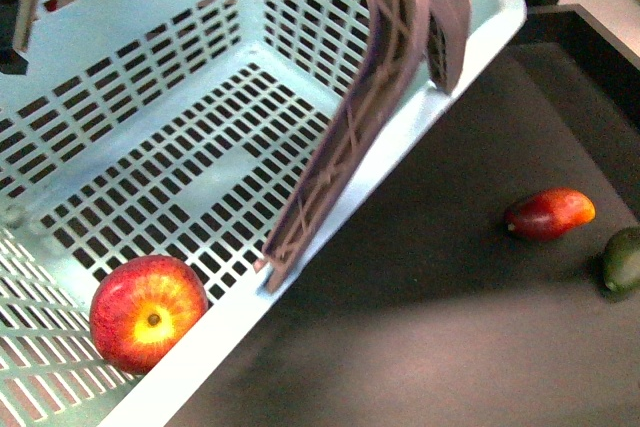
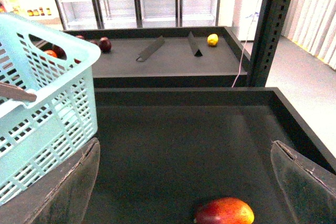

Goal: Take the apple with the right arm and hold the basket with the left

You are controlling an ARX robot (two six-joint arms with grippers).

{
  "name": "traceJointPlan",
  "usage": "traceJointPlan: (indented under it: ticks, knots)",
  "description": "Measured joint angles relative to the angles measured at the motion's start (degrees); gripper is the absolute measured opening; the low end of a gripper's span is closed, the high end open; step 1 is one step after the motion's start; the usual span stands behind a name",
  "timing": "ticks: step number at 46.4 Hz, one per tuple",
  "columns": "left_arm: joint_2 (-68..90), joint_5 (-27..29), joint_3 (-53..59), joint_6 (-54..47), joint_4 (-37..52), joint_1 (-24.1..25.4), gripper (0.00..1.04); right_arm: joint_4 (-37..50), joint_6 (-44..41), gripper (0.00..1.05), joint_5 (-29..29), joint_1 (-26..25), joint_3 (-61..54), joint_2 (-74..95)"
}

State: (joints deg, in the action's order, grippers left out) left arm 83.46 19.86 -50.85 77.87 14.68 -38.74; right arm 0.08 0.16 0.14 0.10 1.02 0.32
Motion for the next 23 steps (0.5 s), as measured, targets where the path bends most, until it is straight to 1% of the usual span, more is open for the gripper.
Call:
traceJointPlan:
  ticks: [13,23]
  knots:
    - [1.25,-0.17,0.35,1.05,-0.52,6.36,0.07,0.00,0.00,0.96,-0.02,0.00,0.00,0.00]
    - [2.89,-1.16,0.83,2.05,-0.37,10.29,0.07,0.00,0.02,0.96,-0.02,0.00,0.00,0.00]
